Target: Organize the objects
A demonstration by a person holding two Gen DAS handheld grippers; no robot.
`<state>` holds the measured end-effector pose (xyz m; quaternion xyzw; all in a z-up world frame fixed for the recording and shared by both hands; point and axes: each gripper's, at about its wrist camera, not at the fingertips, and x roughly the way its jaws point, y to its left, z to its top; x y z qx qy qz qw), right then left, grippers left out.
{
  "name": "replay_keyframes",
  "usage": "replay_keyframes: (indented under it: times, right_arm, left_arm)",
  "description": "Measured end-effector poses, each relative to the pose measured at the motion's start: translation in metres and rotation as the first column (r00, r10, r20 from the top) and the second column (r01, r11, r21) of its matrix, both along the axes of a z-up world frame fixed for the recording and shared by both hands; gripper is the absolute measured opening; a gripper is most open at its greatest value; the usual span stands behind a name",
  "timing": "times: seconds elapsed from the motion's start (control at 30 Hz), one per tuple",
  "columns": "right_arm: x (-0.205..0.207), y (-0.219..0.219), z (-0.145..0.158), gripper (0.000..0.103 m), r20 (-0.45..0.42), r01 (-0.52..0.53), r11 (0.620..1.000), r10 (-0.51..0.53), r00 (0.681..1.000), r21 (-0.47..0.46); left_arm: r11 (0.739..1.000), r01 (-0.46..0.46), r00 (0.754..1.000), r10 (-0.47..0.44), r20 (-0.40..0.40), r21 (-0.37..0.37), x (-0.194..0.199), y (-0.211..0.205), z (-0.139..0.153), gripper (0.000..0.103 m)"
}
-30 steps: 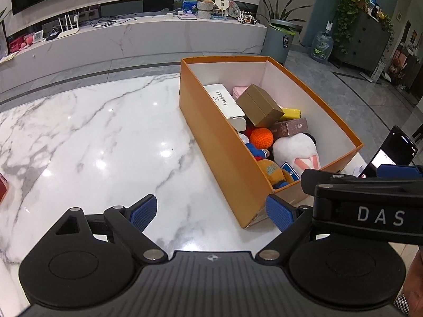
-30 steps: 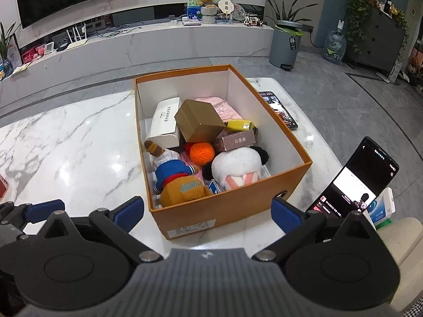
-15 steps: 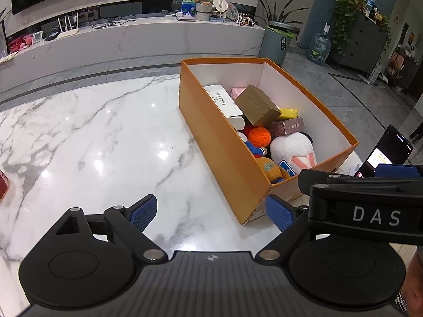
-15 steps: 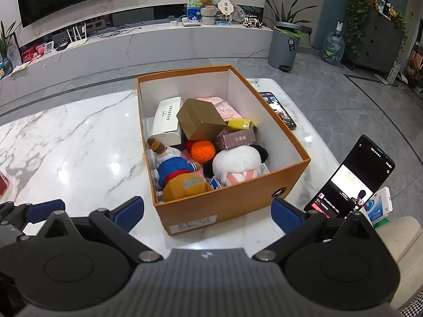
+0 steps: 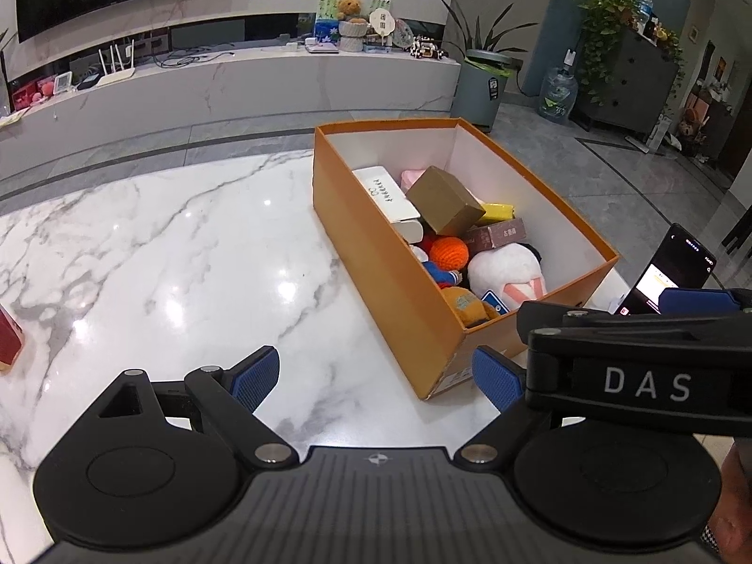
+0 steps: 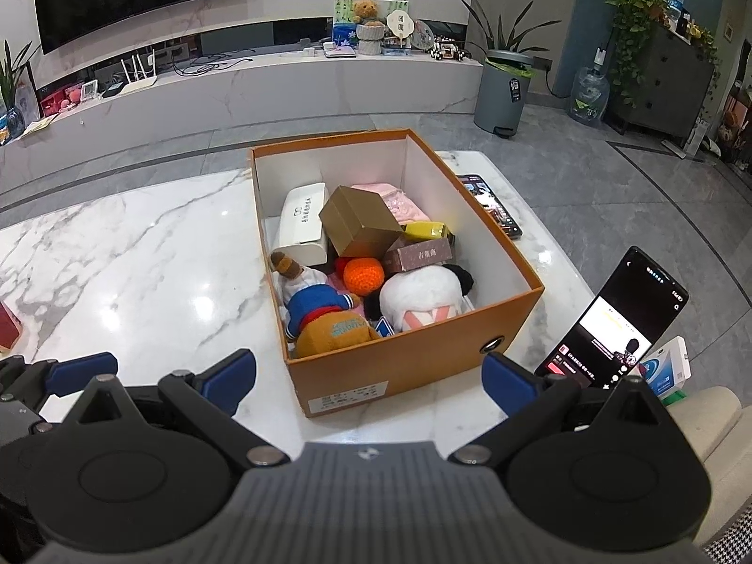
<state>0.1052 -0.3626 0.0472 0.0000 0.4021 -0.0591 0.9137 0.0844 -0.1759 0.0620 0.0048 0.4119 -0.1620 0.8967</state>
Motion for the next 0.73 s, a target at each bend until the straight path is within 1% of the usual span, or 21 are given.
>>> replay_keyframes:
  times: [0.43,0.53,0.73]
  right_arm:
    - [-0.013,0.003,0.013,0.102,0.035,0.001,1.000,-0.001,0.999,-0.002]
    - [-0.016,0.004,0.016,0.102,0.045,-0.001,1.000,0.001,0.999,0.006]
    - [-0.020,0.011,0.022,0.102,0.064,-0.005,1.000,0.006,0.998,-0.012]
  left_arm:
    - [1.000,-0.001,0.999,0.002,0.036,-0.004,-0.009,0.004,0.012,0.103]
    - [1.000,0.008,0.998,-0.006,0.064,-0.029,-0.014,0.006,0.015,0.103]
    - [0.999,0.014,0.996,-0.010,0.087,-0.050,-0.018,0.009,0.020,0.103]
